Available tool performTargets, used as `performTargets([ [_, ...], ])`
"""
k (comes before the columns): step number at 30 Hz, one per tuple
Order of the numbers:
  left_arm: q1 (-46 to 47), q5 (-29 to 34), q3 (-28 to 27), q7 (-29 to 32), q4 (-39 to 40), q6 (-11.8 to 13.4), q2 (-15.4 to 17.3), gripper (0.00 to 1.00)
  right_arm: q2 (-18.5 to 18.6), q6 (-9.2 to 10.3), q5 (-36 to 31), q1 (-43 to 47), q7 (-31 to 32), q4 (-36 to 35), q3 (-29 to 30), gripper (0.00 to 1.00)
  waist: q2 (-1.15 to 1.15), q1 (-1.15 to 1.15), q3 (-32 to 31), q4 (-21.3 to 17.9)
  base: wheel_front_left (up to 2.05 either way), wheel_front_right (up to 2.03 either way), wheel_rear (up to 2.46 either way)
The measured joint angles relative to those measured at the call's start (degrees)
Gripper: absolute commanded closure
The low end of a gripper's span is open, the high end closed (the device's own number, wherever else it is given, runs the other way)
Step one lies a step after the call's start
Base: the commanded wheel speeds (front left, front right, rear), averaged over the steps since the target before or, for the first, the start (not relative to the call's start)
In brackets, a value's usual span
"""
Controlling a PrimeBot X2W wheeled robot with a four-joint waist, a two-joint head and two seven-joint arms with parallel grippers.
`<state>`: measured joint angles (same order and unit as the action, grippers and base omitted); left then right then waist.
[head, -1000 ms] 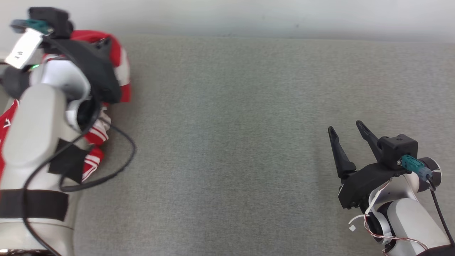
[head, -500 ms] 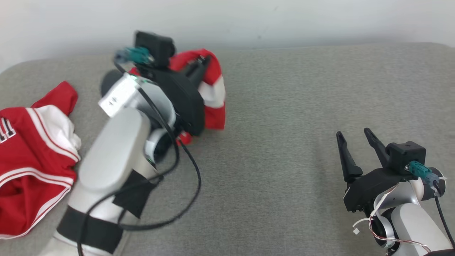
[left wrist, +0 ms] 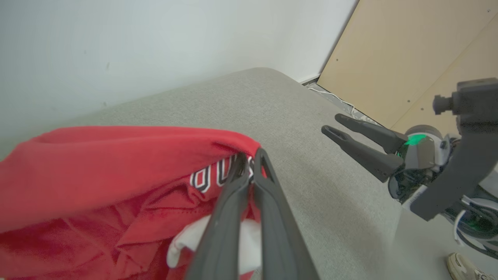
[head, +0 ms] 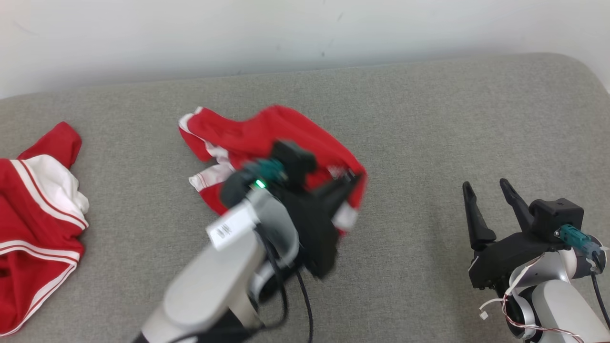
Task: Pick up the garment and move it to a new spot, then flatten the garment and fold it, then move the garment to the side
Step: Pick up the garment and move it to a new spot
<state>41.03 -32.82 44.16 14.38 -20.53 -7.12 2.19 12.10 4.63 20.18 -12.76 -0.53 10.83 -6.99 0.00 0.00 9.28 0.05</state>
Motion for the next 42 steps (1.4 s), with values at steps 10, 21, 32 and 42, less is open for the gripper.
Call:
performTargets([
  [10, -6.0, -3.7, 12.8, 0.0, 1.4, 3.1, 0.4, 1.0, -0.2, -0.01, 0.0, -0.8, -0.3, -0.4, -0.3, 0.0, 0.0, 0.0, 1.3, -1.3, 0.0, 0.0, 0.0],
  [21, -7.1, -8.3, 22.7, 0.5, 0.8, 5.2, 0.7, 1.0, 0.2, -0.01, 0.1, -0.8, -0.8, 0.2, 0.5, 0.0, 0.0, 0.01, 2.6, -1.9, 0.0, 0.0, 0.0],
  [32, -7.9, -13.8, 27.7, 0.7, 0.6, 6.8, 0.9, 0.21, 0.2, -0.02, 0.1, -1.8, -1.2, 1.5, 0.0, 0.0, 0.0, 0.0, 1.2, -1.1, 0.0, 0.0, 0.0],
  [42, -6.3, -15.8, 26.7, -3.2, 0.5, 9.8, 0.9, 0.0, 0.1, -0.49, 0.5, -1.4, -1.7, 2.6, -0.4, 0.0, 0.0, 0.0, -1.3, 0.5, 0.0, 0.0, 0.0],
])
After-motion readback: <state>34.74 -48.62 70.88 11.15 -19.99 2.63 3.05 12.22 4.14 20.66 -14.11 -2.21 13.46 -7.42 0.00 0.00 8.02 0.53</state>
